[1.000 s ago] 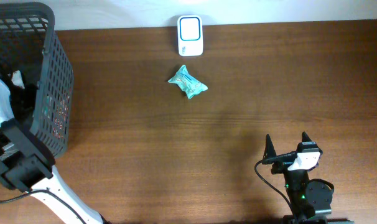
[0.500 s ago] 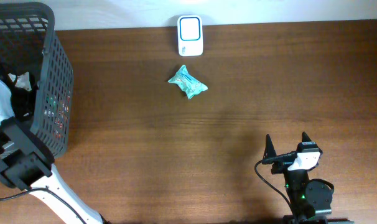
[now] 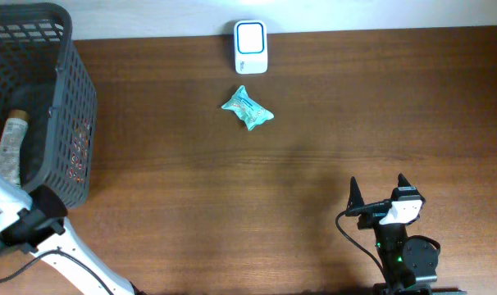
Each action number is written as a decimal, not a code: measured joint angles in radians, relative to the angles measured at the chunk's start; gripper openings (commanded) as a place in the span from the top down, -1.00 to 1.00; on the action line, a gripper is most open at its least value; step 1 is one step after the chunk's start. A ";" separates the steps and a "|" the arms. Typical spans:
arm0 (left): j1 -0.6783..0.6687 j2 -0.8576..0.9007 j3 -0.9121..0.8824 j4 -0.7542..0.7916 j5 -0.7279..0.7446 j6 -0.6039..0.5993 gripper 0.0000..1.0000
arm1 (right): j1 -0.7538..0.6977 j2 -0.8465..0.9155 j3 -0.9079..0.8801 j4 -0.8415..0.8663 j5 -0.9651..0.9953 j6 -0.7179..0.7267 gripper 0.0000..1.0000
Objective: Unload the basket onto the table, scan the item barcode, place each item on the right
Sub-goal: 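Take the small green tissue pack from the basket to the table, then take the red chocolate bar from the basket to the table, then place the white tube from the basket beside the other items, then reach the right gripper to the green wet-wipe pack and grasp it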
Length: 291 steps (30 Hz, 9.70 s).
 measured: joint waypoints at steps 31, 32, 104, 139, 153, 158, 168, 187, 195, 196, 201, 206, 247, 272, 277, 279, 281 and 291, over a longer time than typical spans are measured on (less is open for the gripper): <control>-0.998 0.272 -0.682 0.153 -0.506 -0.282 1.00 | 0.000 0.000 0.000 0.000 0.000 0.000 -0.97; -1.002 0.275 -0.685 0.157 -0.494 -0.266 1.00 | 0.000 0.000 0.000 0.000 0.000 0.000 -0.97; -0.032 -0.106 -1.353 0.392 -0.253 0.753 -0.08 | 0.000 0.000 0.000 0.000 0.000 0.000 -0.97; -0.619 -0.503 -0.917 0.240 -0.025 -0.039 1.00 | 0.000 0.000 0.000 0.000 0.000 0.000 -0.97; -0.902 -0.100 -1.275 0.556 -0.392 -0.098 0.99 | 0.000 0.000 0.000 0.000 0.000 0.000 -0.97; -0.938 -0.030 -1.278 0.556 -0.363 -0.115 0.53 | 0.000 0.000 0.000 0.000 0.000 0.000 -0.97; -0.958 -0.033 -1.045 0.365 -0.328 -0.119 -0.05 | 0.000 0.000 0.000 0.000 0.000 0.000 -0.98; -0.221 -0.167 -0.472 0.305 -0.504 0.170 -0.87 | 0.000 0.000 0.000 0.000 0.000 0.000 -0.98; -0.080 -0.183 -0.928 0.444 -0.703 0.382 -0.85 | 0.000 0.000 0.000 0.000 0.000 0.000 -0.98; -0.078 -0.181 -1.011 0.465 -0.748 0.412 -0.85 | 0.000 0.000 0.000 0.000 0.000 0.000 -0.97; -0.076 -0.174 -1.262 0.597 -0.842 0.558 -0.75 | 0.000 0.000 0.000 0.000 0.000 0.000 -0.97; -0.068 -0.174 -1.335 0.700 -0.816 0.687 -0.83 | 0.000 0.000 0.000 0.000 0.000 0.000 -0.97; -0.546 -0.712 -1.297 0.687 0.212 -0.163 1.00 | 0.000 0.000 0.000 0.000 0.003 0.000 -0.97; -0.955 -0.071 -1.123 0.266 -0.546 -0.020 -0.99 | 0.000 0.000 0.000 0.000 0.003 0.000 -0.97; -0.858 -0.101 -0.892 0.163 -0.553 -0.016 -0.98 | 0.000 0.000 0.000 0.000 0.003 0.000 -0.97; -0.821 -0.103 -0.890 0.155 -0.553 -0.016 -0.98 | 0.000 0.000 0.000 0.000 0.003 0.000 -0.97; -0.796 -0.103 -0.890 0.144 -0.553 -0.016 -0.98 | 0.000 0.000 0.000 0.000 0.003 0.000 -0.97; -0.737 -0.103 -0.892 0.118 -0.563 -0.016 -0.98 | -0.001 0.004 0.000 0.396 -0.445 0.470 -0.97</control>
